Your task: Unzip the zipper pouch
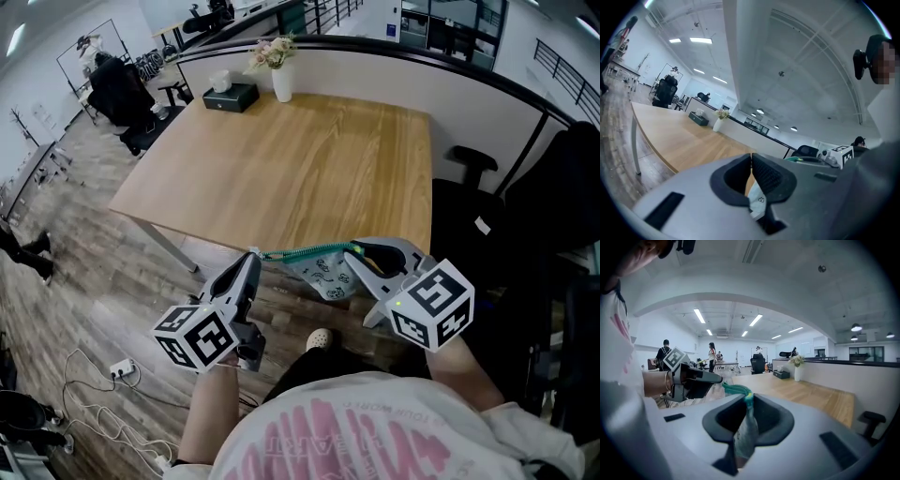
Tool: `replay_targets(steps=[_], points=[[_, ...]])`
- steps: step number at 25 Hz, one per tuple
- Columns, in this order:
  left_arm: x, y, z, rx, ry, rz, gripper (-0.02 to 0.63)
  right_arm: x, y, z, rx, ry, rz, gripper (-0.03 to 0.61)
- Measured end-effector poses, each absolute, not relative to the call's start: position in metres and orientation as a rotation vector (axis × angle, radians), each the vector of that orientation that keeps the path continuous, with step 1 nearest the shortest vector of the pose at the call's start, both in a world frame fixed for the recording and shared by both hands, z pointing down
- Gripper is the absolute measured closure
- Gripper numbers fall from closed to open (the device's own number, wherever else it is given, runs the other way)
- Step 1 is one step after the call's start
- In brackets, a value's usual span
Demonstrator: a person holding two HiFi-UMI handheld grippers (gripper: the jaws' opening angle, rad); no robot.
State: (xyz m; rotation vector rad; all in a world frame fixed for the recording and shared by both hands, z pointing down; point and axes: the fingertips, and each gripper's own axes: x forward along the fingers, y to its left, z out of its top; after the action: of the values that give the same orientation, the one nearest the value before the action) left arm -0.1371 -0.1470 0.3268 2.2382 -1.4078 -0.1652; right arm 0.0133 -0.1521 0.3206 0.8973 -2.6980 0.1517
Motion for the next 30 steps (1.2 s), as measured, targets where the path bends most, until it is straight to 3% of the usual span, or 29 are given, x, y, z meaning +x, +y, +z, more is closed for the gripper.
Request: replay_targets(steps=[3,5,16,30], points=[[-0.138,-0.145,0.341,2.212,-1.442,-0.127,0.583,0.019,-0.154,0.320,0.942,-2.699,0.190,0.534],[-0.146,-0.141,0.348,2.176,-1.510,-0.102,0.611,0.026,-0.158,0.320,1.005,-2.691,0.224,0.534],[-0.146,-0.130,0.349,2.148,-1.518,-0.257,0.611,0.080,-0.185,0.323,1.368,-2.673,0.503,0.532],[-0.137,-0.125,0.353,2.162,-1.478,-0.252,0.611,0.086,-0.186,0.331,1.428,-2.635,0.540,0.534]])
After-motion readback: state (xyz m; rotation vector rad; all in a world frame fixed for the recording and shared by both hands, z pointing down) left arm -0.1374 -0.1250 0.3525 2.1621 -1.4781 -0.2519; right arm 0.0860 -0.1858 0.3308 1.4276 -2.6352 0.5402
